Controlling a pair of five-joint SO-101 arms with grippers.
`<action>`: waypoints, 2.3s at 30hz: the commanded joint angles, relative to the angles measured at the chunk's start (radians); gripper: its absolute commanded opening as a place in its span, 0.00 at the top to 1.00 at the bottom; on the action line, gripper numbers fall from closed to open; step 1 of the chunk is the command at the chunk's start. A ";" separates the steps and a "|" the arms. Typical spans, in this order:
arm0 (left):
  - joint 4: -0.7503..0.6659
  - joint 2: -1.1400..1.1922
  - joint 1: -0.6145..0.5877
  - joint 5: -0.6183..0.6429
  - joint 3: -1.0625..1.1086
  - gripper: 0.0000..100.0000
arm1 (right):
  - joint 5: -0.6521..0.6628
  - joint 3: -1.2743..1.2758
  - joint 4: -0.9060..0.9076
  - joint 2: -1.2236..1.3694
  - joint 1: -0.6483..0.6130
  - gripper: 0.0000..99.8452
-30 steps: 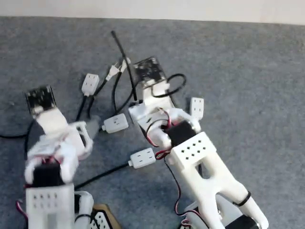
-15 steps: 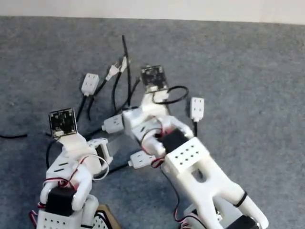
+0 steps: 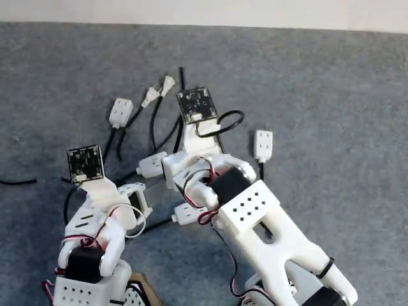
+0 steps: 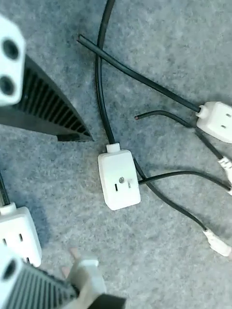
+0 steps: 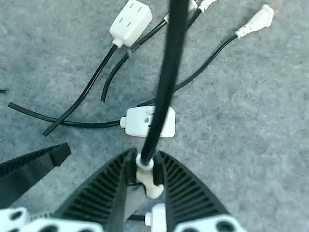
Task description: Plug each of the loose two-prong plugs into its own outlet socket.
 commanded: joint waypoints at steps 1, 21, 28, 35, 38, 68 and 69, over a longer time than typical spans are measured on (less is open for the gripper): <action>-0.025 0.005 -0.016 0.003 -0.001 0.60 | 0.015 -0.081 0.044 -0.019 -0.008 1.00; -0.018 0.005 -0.019 0.003 -0.002 0.60 | 0.152 -0.134 0.262 -0.018 0.030 1.00; -0.023 0.005 -0.073 0.003 0.002 0.60 | 0.152 0.094 0.128 -0.021 0.119 1.00; -0.046 0.005 -0.073 -0.029 0.041 0.60 | 0.152 0.265 0.018 -0.206 0.127 1.00; -0.046 0.005 -0.071 -0.029 0.041 0.60 | 0.166 0.335 0.015 -0.326 0.128 1.00; -0.046 0.005 -0.054 -0.031 0.045 0.60 | 0.192 0.547 -0.124 -0.378 0.102 1.00; -0.044 0.005 -0.054 -0.031 0.045 0.60 | 0.192 0.547 -0.124 -0.378 0.097 1.00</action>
